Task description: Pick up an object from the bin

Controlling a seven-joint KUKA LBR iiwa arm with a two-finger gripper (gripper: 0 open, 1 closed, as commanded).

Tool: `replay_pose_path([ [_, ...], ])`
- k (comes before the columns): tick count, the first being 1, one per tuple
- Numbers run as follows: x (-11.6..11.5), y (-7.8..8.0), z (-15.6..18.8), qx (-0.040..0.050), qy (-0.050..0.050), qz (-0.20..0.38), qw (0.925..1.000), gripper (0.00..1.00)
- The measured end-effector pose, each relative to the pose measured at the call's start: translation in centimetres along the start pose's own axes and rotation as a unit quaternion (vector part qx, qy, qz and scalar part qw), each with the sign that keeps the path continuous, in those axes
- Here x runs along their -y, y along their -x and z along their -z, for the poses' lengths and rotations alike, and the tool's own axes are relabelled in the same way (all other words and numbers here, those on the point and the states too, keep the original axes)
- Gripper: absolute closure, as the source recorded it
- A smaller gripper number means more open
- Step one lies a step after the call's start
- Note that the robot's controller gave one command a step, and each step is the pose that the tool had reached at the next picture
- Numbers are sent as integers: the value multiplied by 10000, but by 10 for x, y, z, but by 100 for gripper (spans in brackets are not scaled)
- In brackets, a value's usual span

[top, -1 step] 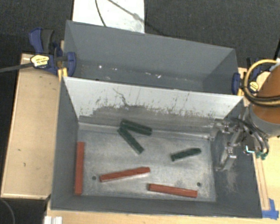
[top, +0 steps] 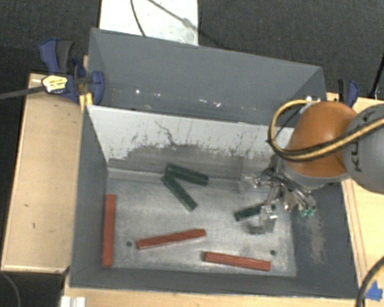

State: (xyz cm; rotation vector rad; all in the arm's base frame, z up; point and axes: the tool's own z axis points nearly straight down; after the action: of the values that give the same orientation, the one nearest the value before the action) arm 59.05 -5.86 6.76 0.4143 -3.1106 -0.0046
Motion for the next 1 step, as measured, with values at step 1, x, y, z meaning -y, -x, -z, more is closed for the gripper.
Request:
replay_pose_path([
  [1,-7,-2,34,53,-20,-383,9992,0],
])
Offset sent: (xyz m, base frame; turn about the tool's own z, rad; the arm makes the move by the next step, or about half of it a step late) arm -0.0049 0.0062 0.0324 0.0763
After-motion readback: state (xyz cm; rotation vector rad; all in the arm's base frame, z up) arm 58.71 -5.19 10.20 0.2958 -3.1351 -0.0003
